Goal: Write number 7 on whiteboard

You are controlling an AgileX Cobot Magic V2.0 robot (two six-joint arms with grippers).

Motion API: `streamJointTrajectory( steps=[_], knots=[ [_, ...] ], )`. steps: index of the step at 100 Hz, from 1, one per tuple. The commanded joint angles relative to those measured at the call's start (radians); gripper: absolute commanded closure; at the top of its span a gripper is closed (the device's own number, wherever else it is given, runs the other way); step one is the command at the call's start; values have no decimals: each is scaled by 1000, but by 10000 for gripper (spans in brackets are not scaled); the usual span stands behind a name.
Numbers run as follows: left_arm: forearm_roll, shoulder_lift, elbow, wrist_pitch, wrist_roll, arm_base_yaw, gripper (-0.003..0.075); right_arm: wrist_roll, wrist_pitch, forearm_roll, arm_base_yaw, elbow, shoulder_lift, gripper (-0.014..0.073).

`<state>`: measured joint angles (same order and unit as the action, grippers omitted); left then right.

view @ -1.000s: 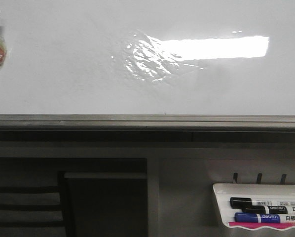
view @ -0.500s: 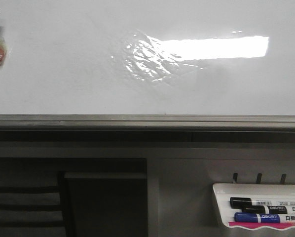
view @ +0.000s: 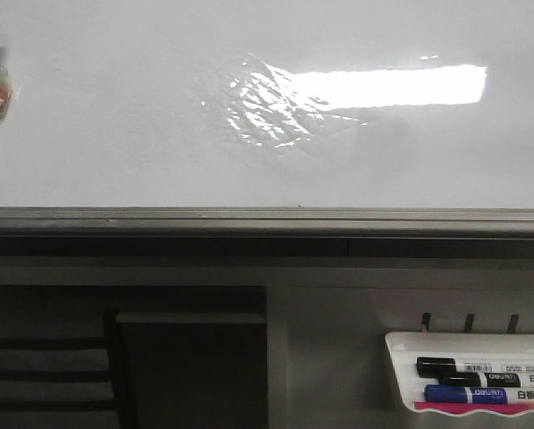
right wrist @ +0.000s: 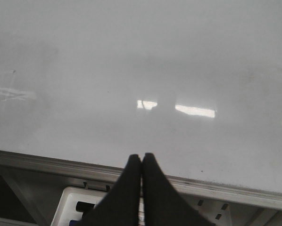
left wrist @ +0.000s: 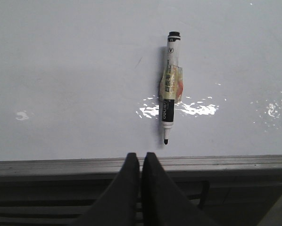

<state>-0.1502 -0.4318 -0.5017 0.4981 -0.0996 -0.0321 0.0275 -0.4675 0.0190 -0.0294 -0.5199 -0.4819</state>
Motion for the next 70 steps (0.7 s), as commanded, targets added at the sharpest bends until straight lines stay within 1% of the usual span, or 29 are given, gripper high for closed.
streamJointTrajectory(
  steps=[1,42,48,51,52,56,58,59,60,61,63,64,65,66,67,68,70],
  knots=[
    [-6,-16,-39,-67,1,-1,741,-2,101,10,5,-36,-23,665],
    [-6,-16,-39,-67,1,-1,740,-2,108,10,5,-36,-26,664],
    [-6,-16,-39,-73,1,-1,726,-2,110,10,5,-36,-26,656],
    [-6,-16,-39,-75,1,-1,699,-2,108,10,5,-36,-26,629],
    [-6,-16,-39,-78,1,-1,678,-2,108,10,5,-36,-26,629],
    [-2,-16,-39,-78,1,-1,609,-2,107,10,5,-36,-26,555],
    [0,-16,-39,-78,1,-1,557,-2,107,10,5,-36,-26,512],
    [2,-16,-39,-78,1,-1,519,-2,107,10,5,-36,-26,497],
    [2,-16,-39,-78,1,-1,498,-2,107,10,5,-36,-26,465],
    [2,-16,-39,-78,1,-1,456,-2,109,10,5,-36,-26,449],
    [4,-16,-39,-78,1,-1,413,-2,111,10,5,-36,-26,399],
    [4,-16,-39,-78,1,-1,370,-2,113,10,5,-36,-26,382],
    [4,-16,-39,-78,1,-1,349,-2,113,10,5,-36,-26,349],
    [4,-16,-39,-78,1,-1,307,-2,114,10,5,-36,-26,333],
    [4,-16,-39,-78,1,-1,288,-2,114,10,5,-36,-26,302],
    [4,-16,-39,-78,1,-1,250,-2,114,10,5,-36,-26,287],
    [4,-16,-39,-78,1,-1,216,-2,117,10,5,-36,-26,246]
  ],
)
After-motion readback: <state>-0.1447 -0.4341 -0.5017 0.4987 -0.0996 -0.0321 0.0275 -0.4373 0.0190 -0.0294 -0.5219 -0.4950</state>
